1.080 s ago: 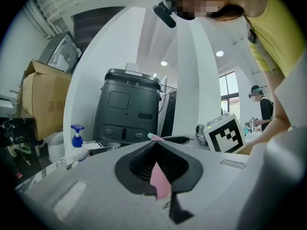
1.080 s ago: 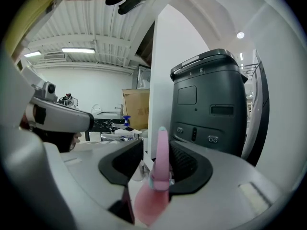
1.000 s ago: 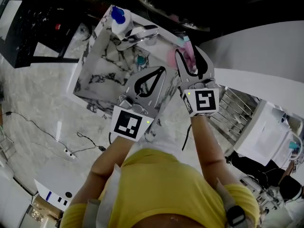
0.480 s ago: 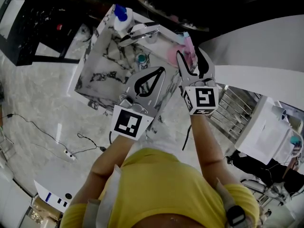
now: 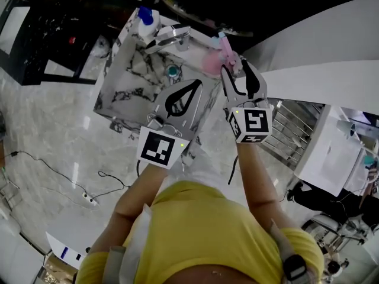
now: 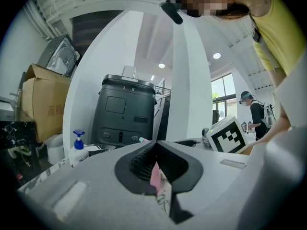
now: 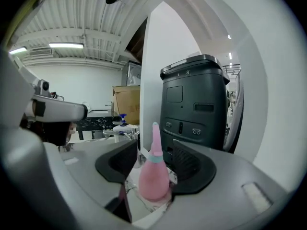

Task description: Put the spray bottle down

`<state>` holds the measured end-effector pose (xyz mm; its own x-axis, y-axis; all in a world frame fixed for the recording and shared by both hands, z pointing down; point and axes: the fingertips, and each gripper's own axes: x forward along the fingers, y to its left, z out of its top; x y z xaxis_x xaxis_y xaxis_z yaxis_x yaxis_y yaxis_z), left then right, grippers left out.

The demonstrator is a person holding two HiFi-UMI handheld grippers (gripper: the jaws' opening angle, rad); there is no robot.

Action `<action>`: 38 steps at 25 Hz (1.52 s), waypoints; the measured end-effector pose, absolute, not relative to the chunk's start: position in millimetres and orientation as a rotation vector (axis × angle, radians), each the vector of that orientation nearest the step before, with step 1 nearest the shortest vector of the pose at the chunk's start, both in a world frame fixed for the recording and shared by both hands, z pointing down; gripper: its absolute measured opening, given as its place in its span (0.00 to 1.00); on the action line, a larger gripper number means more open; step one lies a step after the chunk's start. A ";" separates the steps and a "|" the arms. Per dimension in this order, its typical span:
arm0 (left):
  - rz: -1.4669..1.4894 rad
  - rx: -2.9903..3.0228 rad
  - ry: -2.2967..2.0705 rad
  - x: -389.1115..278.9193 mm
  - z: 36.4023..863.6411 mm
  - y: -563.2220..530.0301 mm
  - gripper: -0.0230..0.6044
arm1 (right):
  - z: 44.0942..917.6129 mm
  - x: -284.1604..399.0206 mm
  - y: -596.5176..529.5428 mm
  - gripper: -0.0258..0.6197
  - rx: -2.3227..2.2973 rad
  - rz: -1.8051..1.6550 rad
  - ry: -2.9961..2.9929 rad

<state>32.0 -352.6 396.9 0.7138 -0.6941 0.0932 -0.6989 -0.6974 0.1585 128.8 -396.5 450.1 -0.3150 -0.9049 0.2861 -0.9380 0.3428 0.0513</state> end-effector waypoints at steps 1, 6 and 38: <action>0.037 2.737 -1.123 31.3 394.7 -349.8 0.04 | 446.9 131.2 -391.9 0.38 1.666 0.178 -2.338; 0.009 2.746 -1.136 26.6 379.6 -336.0 0.05 | 427.2 138.1 -367.3 0.23 1.723 0.148 -2.323; -0.115 2.887 -1.268 18.9 258.9 -259.7 0.04 | 268.8 128.8 -243.6 0.04 1.881 -0.129 -2.447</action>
<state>18.9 -259.7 258.9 0.6747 -0.7346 -0.0722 -0.7356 -0.6772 0.0165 128.8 -243.6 268.8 -0.2579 -0.9661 -0.0092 -0.9617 0.2558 0.0982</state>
